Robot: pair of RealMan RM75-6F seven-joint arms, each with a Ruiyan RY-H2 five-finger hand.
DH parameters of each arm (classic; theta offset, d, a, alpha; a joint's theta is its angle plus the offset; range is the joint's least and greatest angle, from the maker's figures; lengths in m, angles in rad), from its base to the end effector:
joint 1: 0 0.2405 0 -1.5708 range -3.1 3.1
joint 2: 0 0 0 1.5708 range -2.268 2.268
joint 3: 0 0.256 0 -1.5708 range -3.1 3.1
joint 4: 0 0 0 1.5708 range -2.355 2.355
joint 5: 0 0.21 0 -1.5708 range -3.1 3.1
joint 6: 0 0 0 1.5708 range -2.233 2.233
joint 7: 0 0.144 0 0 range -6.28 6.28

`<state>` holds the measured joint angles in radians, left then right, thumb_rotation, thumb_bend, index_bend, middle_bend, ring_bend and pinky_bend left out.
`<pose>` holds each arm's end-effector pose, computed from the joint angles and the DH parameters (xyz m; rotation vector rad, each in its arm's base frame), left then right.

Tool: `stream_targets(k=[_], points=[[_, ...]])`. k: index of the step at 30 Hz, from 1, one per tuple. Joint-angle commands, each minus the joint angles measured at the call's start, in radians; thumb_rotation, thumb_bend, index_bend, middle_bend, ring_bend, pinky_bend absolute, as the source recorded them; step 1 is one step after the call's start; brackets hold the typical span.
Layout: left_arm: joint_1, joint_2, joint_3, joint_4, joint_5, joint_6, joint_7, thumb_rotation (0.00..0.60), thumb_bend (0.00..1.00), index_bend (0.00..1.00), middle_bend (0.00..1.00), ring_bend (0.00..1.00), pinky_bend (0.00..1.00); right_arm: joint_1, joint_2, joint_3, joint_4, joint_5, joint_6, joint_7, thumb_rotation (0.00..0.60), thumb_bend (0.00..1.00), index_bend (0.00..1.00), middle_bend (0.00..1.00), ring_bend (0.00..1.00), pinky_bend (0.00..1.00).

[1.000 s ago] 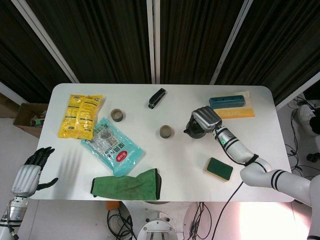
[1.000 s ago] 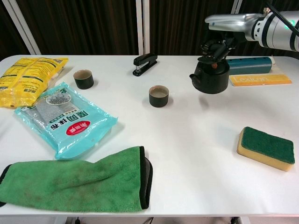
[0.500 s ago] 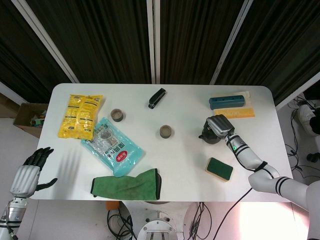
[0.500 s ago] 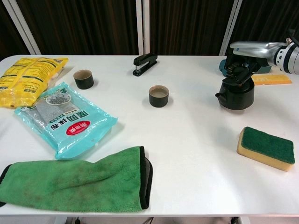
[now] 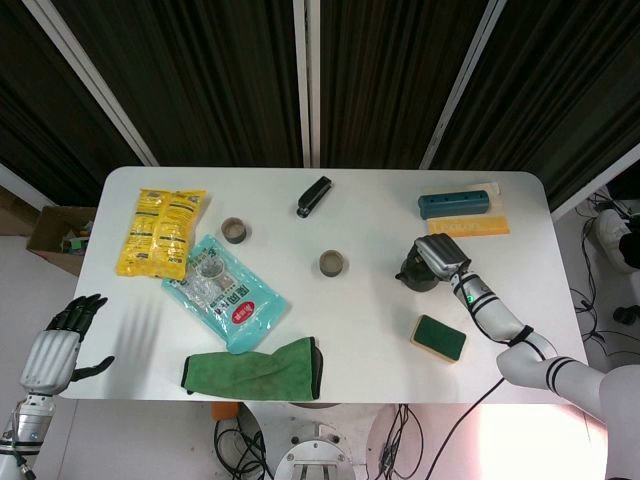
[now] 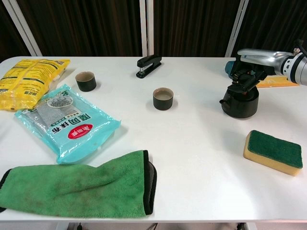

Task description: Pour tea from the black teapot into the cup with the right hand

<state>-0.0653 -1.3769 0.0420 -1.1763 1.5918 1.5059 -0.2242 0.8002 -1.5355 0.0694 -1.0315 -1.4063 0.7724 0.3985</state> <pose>-0.3620 0.1589 0.1000 -1.4741 -0.9719 -0.9236 -0.2223 -0.3969 0.0031 1.8869 -1.1734 0.9036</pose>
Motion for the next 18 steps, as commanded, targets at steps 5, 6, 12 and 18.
stream_targets(k=[5, 6, 12, 18], points=[[0.0, 0.0, 0.001, 0.001, -0.003, -0.004, 0.0, 0.6, 0.13, 0.12, 0.09, 0.08, 0.23, -0.002, -0.009, 0.002, 0.011, -0.008, -0.003, 0.016, 0.582, 0.31, 1.0, 1.0, 0.9, 0.61], [0.0, 0.0, 0.001, 0.001, -0.003, -0.004, 0.001, 0.6, 0.13, 0.12, 0.09, 0.08, 0.23, -0.003, -0.012, 0.002, 0.014, -0.009, -0.002, 0.018, 0.583, 0.3, 1.0, 1.0, 0.9, 0.61], [-0.001, 0.003, 0.0, 0.0, -0.003, -0.004, 0.001, 0.6, 0.13, 0.12, 0.09, 0.08, 0.23, -0.006, -0.019, 0.005, 0.024, -0.014, 0.0, 0.028, 0.586, 0.18, 1.0, 1.0, 0.86, 0.55], [0.0, 0.003, 0.0, -0.002, -0.005, -0.005, 0.002, 0.6, 0.13, 0.13, 0.09, 0.08, 0.23, -0.005, -0.022, 0.007, 0.027, -0.015, -0.006, 0.018, 0.583, 0.13, 1.0, 0.97, 0.83, 0.49]])
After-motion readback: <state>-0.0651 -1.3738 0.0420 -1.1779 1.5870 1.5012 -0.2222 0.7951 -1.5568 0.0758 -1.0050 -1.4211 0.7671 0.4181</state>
